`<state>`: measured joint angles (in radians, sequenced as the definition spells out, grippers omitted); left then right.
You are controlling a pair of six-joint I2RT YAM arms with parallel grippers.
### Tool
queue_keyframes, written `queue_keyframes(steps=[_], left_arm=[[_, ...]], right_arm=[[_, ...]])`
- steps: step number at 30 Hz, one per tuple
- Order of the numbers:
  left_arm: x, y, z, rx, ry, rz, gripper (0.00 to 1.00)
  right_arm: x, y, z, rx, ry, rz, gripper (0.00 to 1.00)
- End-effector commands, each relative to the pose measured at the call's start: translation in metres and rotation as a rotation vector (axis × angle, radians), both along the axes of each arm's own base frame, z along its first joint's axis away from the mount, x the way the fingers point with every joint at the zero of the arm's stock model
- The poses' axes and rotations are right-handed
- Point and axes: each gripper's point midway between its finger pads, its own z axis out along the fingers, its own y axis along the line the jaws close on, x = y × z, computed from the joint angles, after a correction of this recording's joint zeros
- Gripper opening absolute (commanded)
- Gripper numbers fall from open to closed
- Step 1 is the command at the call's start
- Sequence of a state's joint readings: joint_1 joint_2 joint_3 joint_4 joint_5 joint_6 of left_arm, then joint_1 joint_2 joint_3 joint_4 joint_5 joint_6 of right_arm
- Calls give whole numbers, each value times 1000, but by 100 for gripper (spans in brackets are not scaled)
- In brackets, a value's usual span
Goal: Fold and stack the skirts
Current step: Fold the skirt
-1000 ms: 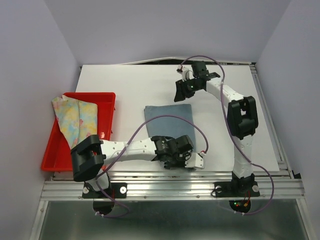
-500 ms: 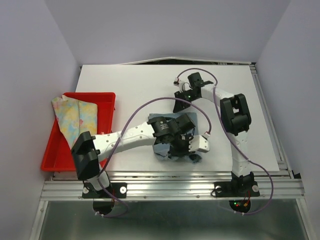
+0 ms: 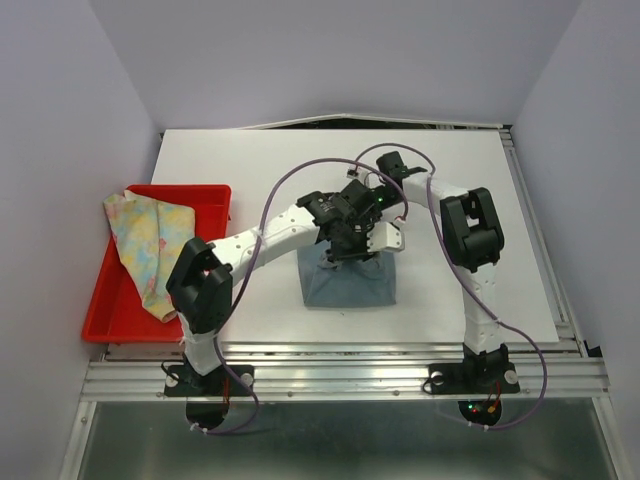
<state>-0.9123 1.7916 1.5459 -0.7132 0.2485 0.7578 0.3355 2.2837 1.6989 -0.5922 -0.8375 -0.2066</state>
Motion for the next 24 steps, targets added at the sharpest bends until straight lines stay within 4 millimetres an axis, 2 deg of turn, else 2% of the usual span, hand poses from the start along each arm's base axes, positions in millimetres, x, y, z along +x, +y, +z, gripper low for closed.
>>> queue_keyframes(steps=[1, 9, 12, 17, 18, 21, 24], left_arm=[[48, -2, 27, -31, -167, -3, 0], [92, 0, 8, 0, -217, 11, 0], [97, -2, 8, -11, -227, 3, 2], [108, -3, -3, -10, -261, 13, 8], [110, -3, -7, -6, -261, 14, 12], [111, 0, -9, 2, -262, 18, 32], [107, -1, 11, -29, -275, 23, 46]], right_arm=[[-21, 0, -5, -19, 40, 37, 23], [-23, 4, 1, 13, 57, 41, 22], [-21, 5, 2, 17, 57, 41, 22], [-18, 7, 4, 25, 58, 37, 22], [-18, 7, 4, 25, 58, 37, 22], [-16, 8, 5, 25, 54, 36, 22], [-14, 8, 7, 23, 51, 35, 23]])
